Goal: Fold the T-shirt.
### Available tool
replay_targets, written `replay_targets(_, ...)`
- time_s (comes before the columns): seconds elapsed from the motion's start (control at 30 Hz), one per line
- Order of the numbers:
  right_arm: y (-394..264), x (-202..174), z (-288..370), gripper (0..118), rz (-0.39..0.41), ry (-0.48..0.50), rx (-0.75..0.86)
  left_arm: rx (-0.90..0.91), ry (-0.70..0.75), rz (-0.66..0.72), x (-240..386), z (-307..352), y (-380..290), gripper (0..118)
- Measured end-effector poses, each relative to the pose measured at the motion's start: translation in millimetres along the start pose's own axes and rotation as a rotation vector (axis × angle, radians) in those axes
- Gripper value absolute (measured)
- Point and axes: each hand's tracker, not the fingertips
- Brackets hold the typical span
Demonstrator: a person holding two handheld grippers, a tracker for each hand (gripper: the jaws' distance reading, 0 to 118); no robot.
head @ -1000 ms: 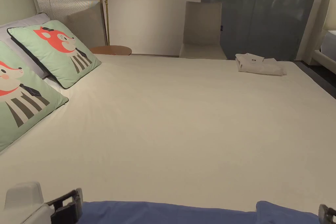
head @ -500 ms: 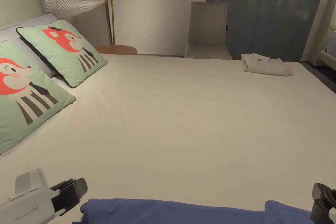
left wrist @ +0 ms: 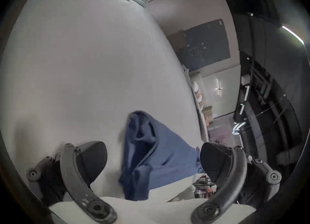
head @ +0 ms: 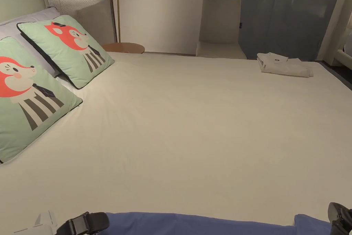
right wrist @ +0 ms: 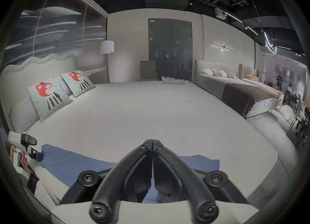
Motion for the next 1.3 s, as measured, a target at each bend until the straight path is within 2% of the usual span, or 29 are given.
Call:
replay_targets(0.1, 1, -6, -1, 1, 0.003, 0.005, -0.009, -0.079, -0.099, 0.057, 7, -20, -3, 107)
replay_targets(0.13, 2, -8, -2, 1, 0.003, 0.008, -0.011, -0.096, -0.094, 0.045, 9, -27, -5, 100)
replay_targets(0.17, 2, -10, -3, 1, 0.002, 0.009, -0.014, -0.089, -0.071, 0.01, 11, -32, -7, 88)
replay_targets(0.2, 2, -11, -3, 1, 0.001, 0.01, -0.014, -0.093, -0.064, 0.0, 8, -36, -4, 70)
replay_targets(0.23, 2, -12, -4, 1, 0.001, 0.011, -0.013, -0.102, -0.046, 0.01, 7, -42, -3, 42)
replay_targets(0.27, 3, -13, -4, 1, 0.002, 0.012, -0.013, -0.117, 0.005, 0.019, 6, -47, -5, 22)
replay_targets(0.3, 3, -14, -4, 1, 0.001, 0.015, -0.013, -0.121, 0.058, -0.009, 5, -51, -7, 11)
replay_targets(0.33, 3, -14, -4, 1, 0.0, 0.018, -0.012, -0.111, 0.104, -0.044, 5, -51, -8, 10)
replay_targets(0.4, 4, -15, -2, 1, 0.004, 0.018, -0.012, -0.097, 0.02, 0.003, 4, -42, -7, 9)
replay_targets(0.43, 5, -15, -2, 1, 0.006, 0.017, -0.012, -0.086, 0.024, 0.015, 4, -37, -6, 8)
replay_targets(0.6, 6, -10, -2, 1, -0.003, 0.008, -0.003, -0.011, 0.087, -0.021, -2, 10, 5, 8)
replay_targets(0.73, 4, -7, -1, 1, -0.021, 0.015, -0.002, 0.112, 0.178, 0.01, -11, 61, 19, 8)
replay_targets(0.8, 1, -8, -2, 1, -0.027, 0.021, -0.003, 0.126, 0.224, -0.013, -5, 76, 21, 8)
replay_targets(0.87, -1, -9, -3, 1, -0.032, 0.037, -0.01, 0.106, 0.198, -0.03, 17, 80, 15, 8)
replay_targets(1.0, -4, -13, -4, 1, -0.037, 0.068, -0.015, 0.043, 0.025, -0.123, 69, 60, 4, 8)
replay_targets(1.1, -5, -12, 0, 1, -0.046, 0.085, -0.01, -0.056, -0.058, -0.172, 108, 18, -11, 8)
replay_targets(1.2, -4, -3, 9, 1, -0.072, 0.09, 0.007, -0.155, -0.025, -0.237, 139, -38, -36, 8)
replay_targets(1.3, -3, 9, 21, 1, -0.087, 0.074, 0.027, -0.199, 0.09, -0.279, 146, -90, -58, 8)
